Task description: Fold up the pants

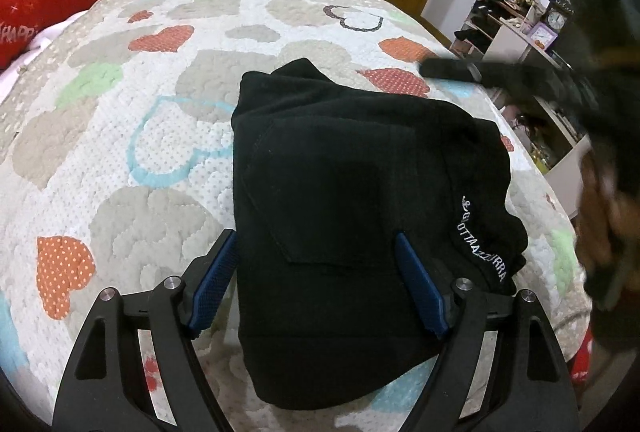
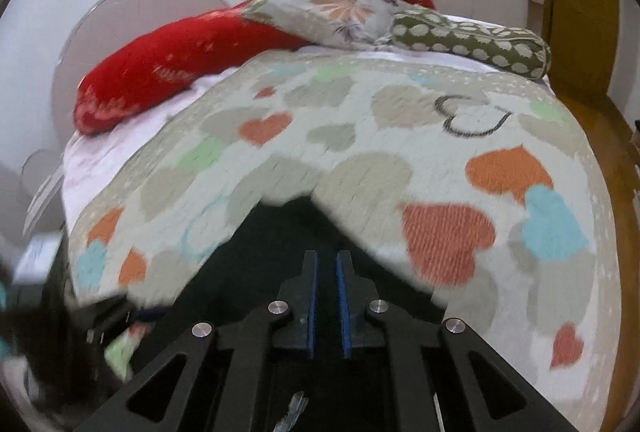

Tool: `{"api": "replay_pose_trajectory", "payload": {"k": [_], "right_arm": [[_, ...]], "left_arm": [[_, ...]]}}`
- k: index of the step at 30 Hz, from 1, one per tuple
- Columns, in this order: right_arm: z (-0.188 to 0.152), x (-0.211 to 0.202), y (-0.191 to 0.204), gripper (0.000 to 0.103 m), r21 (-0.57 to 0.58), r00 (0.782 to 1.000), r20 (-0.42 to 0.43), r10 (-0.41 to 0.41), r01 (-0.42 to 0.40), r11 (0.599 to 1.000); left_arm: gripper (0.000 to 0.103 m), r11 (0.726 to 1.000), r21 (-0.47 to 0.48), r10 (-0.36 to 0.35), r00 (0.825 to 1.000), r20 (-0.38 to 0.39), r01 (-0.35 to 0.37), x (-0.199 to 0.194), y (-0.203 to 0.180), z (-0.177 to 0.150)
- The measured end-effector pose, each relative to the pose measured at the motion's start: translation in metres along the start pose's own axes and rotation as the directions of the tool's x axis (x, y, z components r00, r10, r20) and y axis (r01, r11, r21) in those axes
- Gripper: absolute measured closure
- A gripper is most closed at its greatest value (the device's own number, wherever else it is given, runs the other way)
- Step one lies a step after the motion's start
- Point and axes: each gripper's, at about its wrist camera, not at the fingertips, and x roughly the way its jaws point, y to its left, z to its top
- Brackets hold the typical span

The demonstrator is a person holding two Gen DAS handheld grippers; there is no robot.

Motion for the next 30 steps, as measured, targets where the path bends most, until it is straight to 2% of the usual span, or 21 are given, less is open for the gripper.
{"api": "replay_pose_trajectory", "payload": {"k": [3,4,7,13,15,16,19,22,23,24,26,28,30], "right_arm": [[-0.027,0.018,0.001,0.094,0.016,0.997,-0.068,-0.037,0.038,0.999],[-0.034,0.026,-0.004,0.094,0.049,0.997,-0.073,-0.019,0.023,0.999],[-0.041,0.029,-0.016,0.094,0.131,0.999,-0.032,0.03,-0.026,0.991],[-0.043,-0.007,-0.004,0.092,0.145,1.0,0.008,-0.007,0.005,0.989],[-0.051,-0.02,-0.001,0.088,0.152,1.0,0.011,-0.02,0.018,0.988],[-0.055,-0.024,0.0,0.082,0.156,1.0,0.012,-0.022,0.02,0.988],[-0.071,-0.034,0.003,0.053,0.183,0.999,0.021,-0.043,0.038,0.982],[-0.086,-0.026,0.006,0.052,0.186,0.999,-0.017,-0.051,0.053,0.981],[-0.091,-0.019,0.008,0.052,0.172,0.996,-0.046,-0.082,0.089,0.981],[-0.094,-0.016,0.009,0.051,0.16,0.993,-0.041,-0.112,0.117,0.98],[-0.096,-0.013,0.009,0.043,0.166,0.987,-0.039,-0.154,0.158,0.973],[-0.101,-0.006,0.002,0.039,0.196,0.99,-0.051,-0.134,0.142,0.97],[-0.108,-0.007,-0.01,0.035,0.28,0.995,-0.04,-0.095,0.102,0.954]], "left_arm": [[0.023,1.0,0.006,0.011,1.0,-0.002,-0.011,0.001,-0.002,0.0],[0.023,1.0,0.005,0.013,1.0,-0.004,-0.013,0.001,-0.003,0.0],[0.023,0.999,0.021,0.035,0.999,-0.001,-0.035,0.002,-0.006,0.0],[0.023,0.997,0.042,0.064,0.998,0.003,-0.064,-0.001,-0.009,0.001],[0.023,0.997,0.04,0.068,0.998,0.004,-0.068,-0.002,-0.009,0.001],[0.023,0.997,0.038,0.07,0.998,0.004,-0.07,-0.003,-0.009,0.001],[0.023,0.997,0.037,0.069,0.998,0.003,-0.069,-0.005,-0.011,-0.001],[0.023,0.996,0.04,0.078,0.997,0.014,-0.078,-0.005,-0.013,-0.003],[0.023,0.996,0.039,0.077,0.997,0.016,-0.077,-0.006,-0.013,-0.004],[0.023,0.996,0.039,0.075,0.997,0.015,-0.075,-0.006,-0.013,-0.005],[0.023,0.996,0.038,0.076,0.997,0.017,-0.077,-0.006,-0.013,-0.005],[0.022,0.996,0.034,0.076,0.997,0.009,-0.077,-0.004,-0.012,-0.006],[0.022,0.998,0.021,0.063,0.998,0.005,-0.063,-0.004,-0.01,-0.007]]}}
